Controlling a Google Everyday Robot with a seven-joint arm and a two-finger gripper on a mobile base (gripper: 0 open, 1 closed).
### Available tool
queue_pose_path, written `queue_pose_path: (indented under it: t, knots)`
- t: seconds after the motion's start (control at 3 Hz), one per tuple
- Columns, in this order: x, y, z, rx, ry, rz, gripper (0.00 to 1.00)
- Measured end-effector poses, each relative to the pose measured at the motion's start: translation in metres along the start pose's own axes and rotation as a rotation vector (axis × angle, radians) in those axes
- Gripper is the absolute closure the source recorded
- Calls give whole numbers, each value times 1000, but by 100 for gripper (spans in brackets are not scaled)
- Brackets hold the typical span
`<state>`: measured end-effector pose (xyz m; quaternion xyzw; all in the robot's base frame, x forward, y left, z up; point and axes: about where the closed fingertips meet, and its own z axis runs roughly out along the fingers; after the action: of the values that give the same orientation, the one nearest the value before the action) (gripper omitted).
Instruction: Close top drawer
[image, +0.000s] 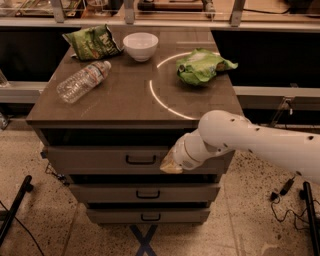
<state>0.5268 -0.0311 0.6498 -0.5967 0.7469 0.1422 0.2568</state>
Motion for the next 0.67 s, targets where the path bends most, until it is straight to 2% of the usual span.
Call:
queue_pose_path:
  t: [0.67]
  knots:
    - [35,-7,-22,38,-117,119,100]
